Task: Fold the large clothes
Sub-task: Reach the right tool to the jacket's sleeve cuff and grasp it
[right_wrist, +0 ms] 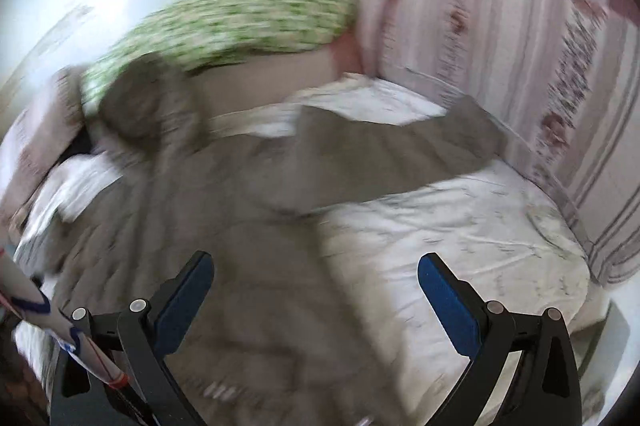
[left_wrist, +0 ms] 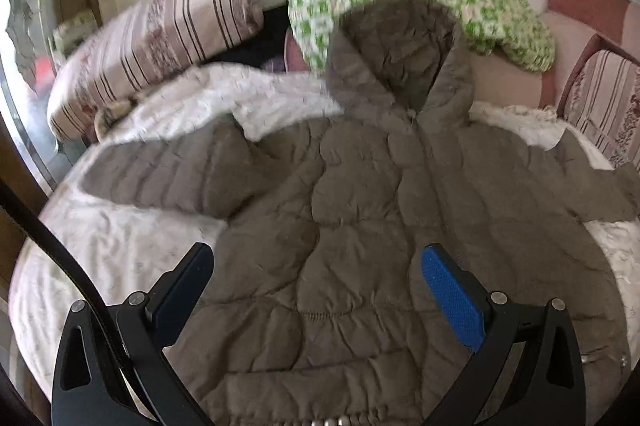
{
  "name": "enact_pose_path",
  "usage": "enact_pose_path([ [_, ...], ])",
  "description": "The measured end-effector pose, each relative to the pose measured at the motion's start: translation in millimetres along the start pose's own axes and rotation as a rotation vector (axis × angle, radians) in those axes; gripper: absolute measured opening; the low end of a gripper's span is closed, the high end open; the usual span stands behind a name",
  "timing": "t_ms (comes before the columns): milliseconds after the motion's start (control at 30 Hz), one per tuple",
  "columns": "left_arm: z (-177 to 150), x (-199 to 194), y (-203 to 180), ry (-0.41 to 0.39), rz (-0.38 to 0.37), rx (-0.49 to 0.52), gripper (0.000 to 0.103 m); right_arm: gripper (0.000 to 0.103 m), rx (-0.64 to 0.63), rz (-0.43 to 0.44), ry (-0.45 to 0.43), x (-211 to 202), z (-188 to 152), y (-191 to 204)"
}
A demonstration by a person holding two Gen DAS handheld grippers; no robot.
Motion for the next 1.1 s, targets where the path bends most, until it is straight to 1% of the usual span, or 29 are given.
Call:
enact_pose_path([
  [33,-6.2,7.7,1.3,0.016,0.002,-0.005,0.103,0.103,0.036,-0.027,0.007,8.3,5.6,-11.6],
  [100,-14.5,20.6,3.8,0.051,0.003,0.003,0.103,0.103,0.051,-0.059,0.001,18.1,13.4,-28.5],
  [200,-15.5,22.5,7.2,0.046,0.017,-0.008,0.103,0.103,0.102,-0.055,0.013,33.6,14.6,-37.3],
  [233,-14.7,19.1,8.8,0.026,0.022,-0.021,0.103,0.103,0.085,-0.058,0.029,32.1,11.2,-29.9],
  [300,-13.4,15.7,7.8,0.020,0.012,-0.029,0.103,0.103,0.006,-0.041,0.062,31.4,2.5,-5.3],
  [333,-12.1,13.6,6.2,0.015,-0.003,-0.032,0.103,0.103,-0.060,-0.009,0.064,31.6,-0.5,12.7],
  [367,-12.2,11.8,4.9,0.005,-0.002,-0.027,0.103,0.102,-0.099,0.017,0.060,30.6,-1.0,23.0],
  [400,-12.4,11.1,3.4,-0.001,0.002,-0.017,0.103,0.102,-0.120,0.045,0.052,27.9,0.4,30.1],
  [433,-13.7,10.9,2.1,0.001,0.001,-0.006,0.103,0.102,-0.103,0.076,0.043,25.9,5.9,28.1],
  [500,-14.6,13.1,1.6,0.010,-0.003,0.000,0.103,0.102,-0.019,0.105,0.050,30.0,19.9,8.1],
  [567,-14.2,16.1,3.5,0.020,-0.004,-0.008,0.103,0.102,0.084,0.077,0.053,38.7,37.7,-27.9],
  [633,-13.8,18.4,6.1,0.028,-0.002,-0.021,0.103,0.102,0.207,0.043,0.048,52.7,54.1,-76.9],
  [667,-13.3,19.5,7.4,0.032,-0.006,-0.027,0.103,0.099,0.258,0.036,0.058,60.8,59.8,-97.7],
  [700,-12.9,20.1,8.0,0.034,-0.007,-0.031,0.103,0.094,0.306,0.018,0.059,67.6,64.3,-118.4],
  [767,-12.4,19.9,7.8,0.032,-0.009,-0.031,0.103,0.089,0.366,-0.024,0.066,82.6,71.8,-150.9],
  [833,-12.4,19.7,6.6,0.029,-0.007,-0.025,0.103,0.089,0.409,-0.055,0.064,97.3,77.6,-176.7],
  [867,-12.5,19.9,6.3,0.028,-0.007,-0.023,0.103,0.087,0.423,-0.064,0.061,101.2,78.6,-184.4],
  [933,-12.7,22.3,5.8,0.030,-0.007,-0.016,0.103,0.087,0.440,-0.128,0.058,113.9,83.4,-203.5],
  [967,-13.1,25.3,5.1,0.038,-0.004,-0.007,0.103,0.086,0.444,-0.144,0.055,118.8,85.7,-211.5],
  [1067,-14.4,35.1,4.6,0.051,-0.007,0.007,0.103,0.085,0.504,-0.138,0.034,135.7,92.7,-234.1],
  [1100,-14.3,39.7,3.7,0.060,-0.003,0.013,0.103,0.085,0.507,-0.135,0.027,139.4,95.3,-235.6],
])
Point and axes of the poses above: each gripper's, at about its wrist camera, not at the fingertips, and x roughly the way its jaws point, y to its left, z to its top, the point moved 1 cm from there along x, roughly the way its jaws point
